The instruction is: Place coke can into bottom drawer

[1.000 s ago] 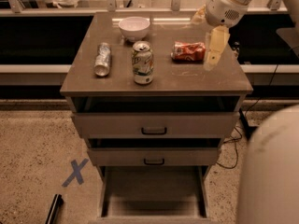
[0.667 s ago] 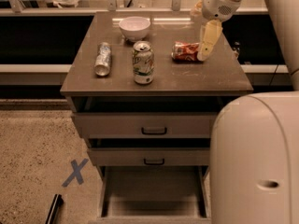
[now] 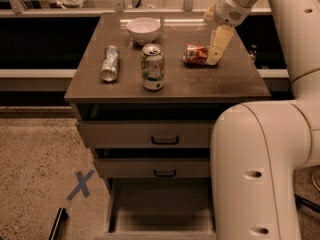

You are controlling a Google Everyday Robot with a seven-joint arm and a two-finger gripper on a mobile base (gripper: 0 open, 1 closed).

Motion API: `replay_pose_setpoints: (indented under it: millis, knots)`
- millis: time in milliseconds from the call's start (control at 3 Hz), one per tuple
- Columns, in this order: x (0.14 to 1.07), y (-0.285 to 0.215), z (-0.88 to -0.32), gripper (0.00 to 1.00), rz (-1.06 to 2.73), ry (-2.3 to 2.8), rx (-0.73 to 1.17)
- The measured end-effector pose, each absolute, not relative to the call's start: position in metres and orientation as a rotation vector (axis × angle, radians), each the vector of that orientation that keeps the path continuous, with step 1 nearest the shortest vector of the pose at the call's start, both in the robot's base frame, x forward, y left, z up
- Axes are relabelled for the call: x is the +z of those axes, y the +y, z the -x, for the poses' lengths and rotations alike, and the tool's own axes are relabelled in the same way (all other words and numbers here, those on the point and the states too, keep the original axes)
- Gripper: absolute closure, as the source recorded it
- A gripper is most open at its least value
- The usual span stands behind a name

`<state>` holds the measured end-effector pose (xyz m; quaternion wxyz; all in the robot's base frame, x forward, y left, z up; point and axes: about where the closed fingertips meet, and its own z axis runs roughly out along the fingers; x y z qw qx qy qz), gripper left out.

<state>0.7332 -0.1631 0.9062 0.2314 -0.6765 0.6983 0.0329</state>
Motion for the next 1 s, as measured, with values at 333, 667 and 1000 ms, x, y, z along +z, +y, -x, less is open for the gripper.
replay_pose_setpoints:
  millis: [333,667,1000]
  knots:
    - [0.88,-0.154,-0.744,0.0,1.88,1.934,0.123]
    - [0.855,-0.153,-0.754,0.22,1.884,1.969,0.132]
    - [0.849,-0.153,-0.758,0.45,1.895,1.974,0.12]
